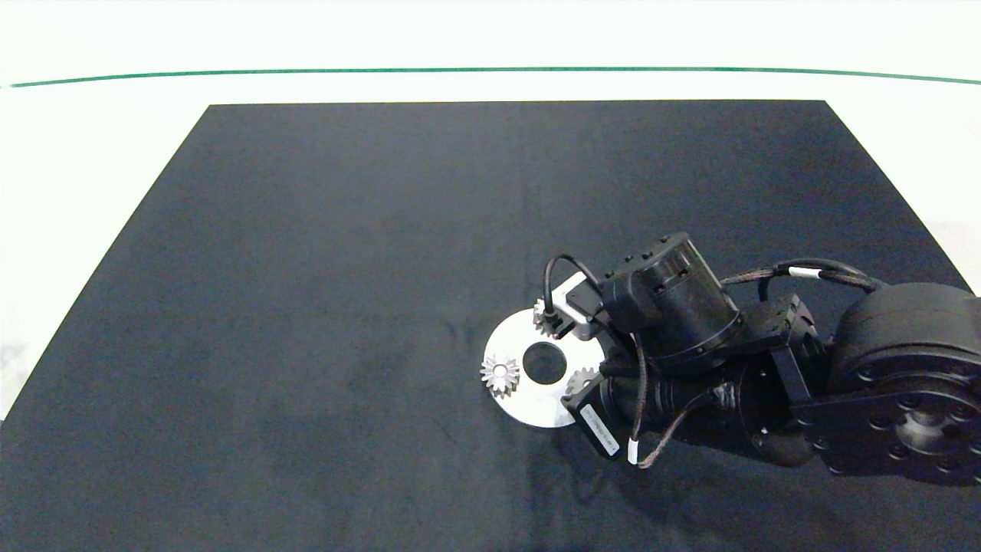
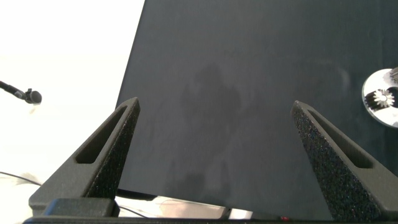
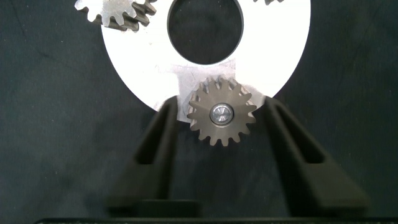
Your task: Install three planetary gears onto the carrier pins
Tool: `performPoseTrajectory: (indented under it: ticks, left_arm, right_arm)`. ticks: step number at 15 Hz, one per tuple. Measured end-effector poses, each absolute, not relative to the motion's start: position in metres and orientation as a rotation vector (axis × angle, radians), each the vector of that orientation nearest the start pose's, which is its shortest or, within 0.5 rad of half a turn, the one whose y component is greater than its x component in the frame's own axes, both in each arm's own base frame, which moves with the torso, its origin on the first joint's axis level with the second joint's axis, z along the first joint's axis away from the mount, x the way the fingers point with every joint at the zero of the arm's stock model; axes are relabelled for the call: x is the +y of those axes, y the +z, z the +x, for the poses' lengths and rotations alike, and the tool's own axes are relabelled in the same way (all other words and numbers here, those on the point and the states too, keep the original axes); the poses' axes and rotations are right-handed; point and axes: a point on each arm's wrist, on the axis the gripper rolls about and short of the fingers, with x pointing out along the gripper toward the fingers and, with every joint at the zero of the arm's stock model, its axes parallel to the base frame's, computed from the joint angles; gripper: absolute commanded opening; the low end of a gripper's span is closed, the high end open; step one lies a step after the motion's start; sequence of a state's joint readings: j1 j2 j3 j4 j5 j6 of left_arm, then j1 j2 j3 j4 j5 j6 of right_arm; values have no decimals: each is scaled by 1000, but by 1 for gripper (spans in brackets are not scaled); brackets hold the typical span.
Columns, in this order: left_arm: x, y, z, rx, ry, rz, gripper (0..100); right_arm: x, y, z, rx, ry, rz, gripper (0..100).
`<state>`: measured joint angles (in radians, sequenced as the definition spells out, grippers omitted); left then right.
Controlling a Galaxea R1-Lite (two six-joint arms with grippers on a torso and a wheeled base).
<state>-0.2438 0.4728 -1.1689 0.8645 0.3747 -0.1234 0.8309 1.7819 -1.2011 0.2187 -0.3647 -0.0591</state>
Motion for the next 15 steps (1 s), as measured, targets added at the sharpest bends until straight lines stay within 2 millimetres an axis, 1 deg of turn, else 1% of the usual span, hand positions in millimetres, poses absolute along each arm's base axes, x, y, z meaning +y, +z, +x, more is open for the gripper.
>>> performPoseTrajectory:
  ticks: [2,4,6,7,8,11,13,15]
  left_arm:
    - [28,289,-78,151,140,-72,100]
    - [29,287,-80,162,137,-68,100]
    - [30,285,-82,168,126,-66,100]
    - [31,285,-83,166,125,-67,100]
    - [31,285,-83,163,123,-68,100]
    - [30,286,-82,157,119,-71,100]
    - [30,285,-82,159,121,-72,100]
    - [30,284,-85,152,126,-76,100]
  right_arm:
    - [231,189,222,653,462,-507,100]
    - [228,197,219,634,460,-487,100]
    - [217,217,209,585,458,-443,100]
    - [208,229,201,560,454,-421,100]
    - [195,240,192,539,444,-400,100]
    - [141,270,160,474,381,-330,100]
    - [97,284,135,427,296,-274,100]
    - [52,292,105,393,158,-218,100]
